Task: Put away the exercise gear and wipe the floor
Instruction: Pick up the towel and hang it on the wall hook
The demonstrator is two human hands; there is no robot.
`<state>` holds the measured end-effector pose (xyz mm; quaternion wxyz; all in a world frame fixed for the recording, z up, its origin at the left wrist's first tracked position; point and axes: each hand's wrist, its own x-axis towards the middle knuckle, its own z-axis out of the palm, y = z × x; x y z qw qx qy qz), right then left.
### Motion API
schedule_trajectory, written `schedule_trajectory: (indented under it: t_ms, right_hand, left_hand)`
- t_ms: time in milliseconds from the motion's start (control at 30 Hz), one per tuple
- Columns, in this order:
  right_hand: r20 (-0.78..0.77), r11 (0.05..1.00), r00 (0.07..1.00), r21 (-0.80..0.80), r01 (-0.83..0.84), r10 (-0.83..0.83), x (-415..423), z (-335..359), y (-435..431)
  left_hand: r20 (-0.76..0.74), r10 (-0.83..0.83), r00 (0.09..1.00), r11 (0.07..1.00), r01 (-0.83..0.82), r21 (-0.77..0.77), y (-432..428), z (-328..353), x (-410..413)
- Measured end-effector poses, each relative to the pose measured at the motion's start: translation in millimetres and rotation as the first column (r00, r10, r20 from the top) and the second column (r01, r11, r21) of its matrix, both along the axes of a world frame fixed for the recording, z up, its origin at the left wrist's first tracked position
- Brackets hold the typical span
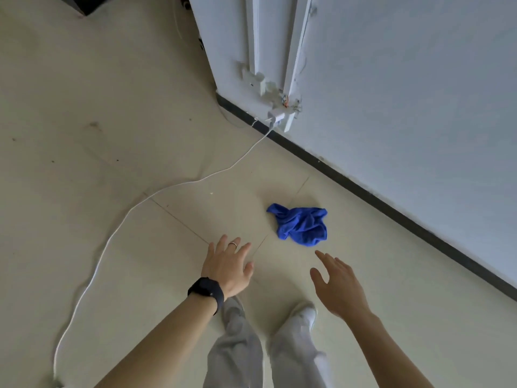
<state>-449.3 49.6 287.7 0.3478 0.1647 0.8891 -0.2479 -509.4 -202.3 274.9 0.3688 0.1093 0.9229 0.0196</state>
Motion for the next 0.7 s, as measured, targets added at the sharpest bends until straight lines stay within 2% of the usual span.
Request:
schedule_trajectory:
  t_ms: [133,300,433,500,600,700]
  right_hand:
    - [0.071,0.999,0.997,0.034,-0.026,0.024,-25.0,-128.5,2.1]
    - [0.081,0.989,0.992,0.100,-0.107,0.099,-52.2,-279.5,6.4]
    - [-0.051,0.974,0.991,0.198,-0.110,0.122,-75.9,-378.5,7.7]
    - [-0.087,0.961,0.985,0.249,-0.123,0.149,-88.6,-420.5,9.2]
    - [-0.030,0.953,0.992,0.284,-0.108,0.122,-93.3,-474.4,12.4]
    - [-0.135,0.926,0.980,0.368,-0.086,0.144,-87.0,-491.2,14.4]
  left_hand:
    - [0.050,-0.079,0.996,0.997,0.080,-0.018,5.8,-134.6,-22.4]
    - [0.067,-0.085,0.994,0.996,0.086,-0.018,17.7,-289.4,-28.5]
    - [0.002,-0.017,1.000,0.999,0.017,0.044,30.8,-391.6,-23.8]
    - [-0.037,-0.001,0.999,0.998,0.003,0.061,34.8,-433.3,-24.2]
    - [-0.046,0.009,0.999,0.999,-0.007,0.051,28.2,-485.3,-18.4]
    - [-0.087,-0.043,0.995,0.999,0.044,0.010,20.5,-507.0,-10.6]
